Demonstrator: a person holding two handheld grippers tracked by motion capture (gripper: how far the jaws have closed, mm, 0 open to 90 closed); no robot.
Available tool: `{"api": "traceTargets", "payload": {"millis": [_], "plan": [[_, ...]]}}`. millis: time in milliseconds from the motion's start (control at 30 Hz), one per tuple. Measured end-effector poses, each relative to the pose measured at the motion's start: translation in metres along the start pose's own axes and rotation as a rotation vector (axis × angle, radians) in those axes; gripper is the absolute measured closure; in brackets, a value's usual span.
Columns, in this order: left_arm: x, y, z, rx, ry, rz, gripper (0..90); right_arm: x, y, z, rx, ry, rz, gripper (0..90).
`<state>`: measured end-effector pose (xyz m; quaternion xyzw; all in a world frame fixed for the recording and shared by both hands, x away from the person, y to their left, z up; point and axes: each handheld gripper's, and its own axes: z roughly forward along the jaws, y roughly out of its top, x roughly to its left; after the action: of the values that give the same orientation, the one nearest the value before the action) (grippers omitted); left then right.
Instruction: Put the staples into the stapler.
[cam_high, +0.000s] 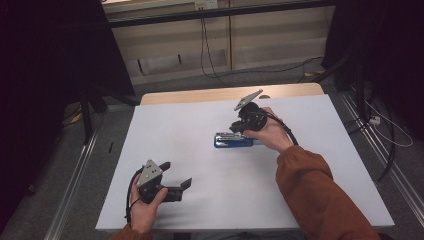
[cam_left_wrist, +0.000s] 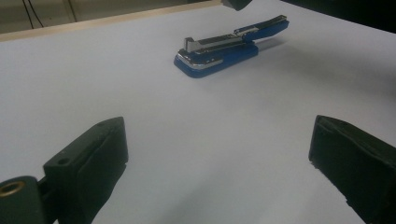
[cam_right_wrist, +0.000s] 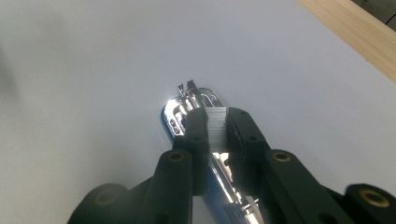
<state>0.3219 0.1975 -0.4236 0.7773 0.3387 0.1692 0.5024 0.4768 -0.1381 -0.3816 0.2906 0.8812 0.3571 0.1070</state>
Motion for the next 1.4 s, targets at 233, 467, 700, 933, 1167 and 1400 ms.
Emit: {"api": "traceTargets", "payload": {"millis": [233,467,700,933,1167,1400], "plan": [[0.0,0.0,0.0,0.004,0.002,0.001,4.8,-0.004,-0.001,0.005,-0.002,-0.01,-0.036,79.4],[0.0,0.0,0.0,0.004,-0.002,0.0,4.8,-0.009,-0.001,0.011,0.001,0.017,-0.063,79.4],[0.0,0.0,0.0,0.003,-0.001,0.001,4.8,-0.014,0.003,0.016,0.003,0.065,-0.117,79.3],[0.001,0.0,0.0,0.006,-0.005,-0.001,4.8,-0.017,0.003,0.021,0.014,0.101,-0.154,79.3],[0.001,0.0,0.0,0.006,-0.003,-0.001,4.8,-0.022,0.006,0.025,0.016,0.126,-0.189,79.3],[0.001,0.0,0.0,0.006,-0.003,-0.003,4.8,-0.022,0.008,0.03,0.025,0.137,-0.191,79.3]]}}
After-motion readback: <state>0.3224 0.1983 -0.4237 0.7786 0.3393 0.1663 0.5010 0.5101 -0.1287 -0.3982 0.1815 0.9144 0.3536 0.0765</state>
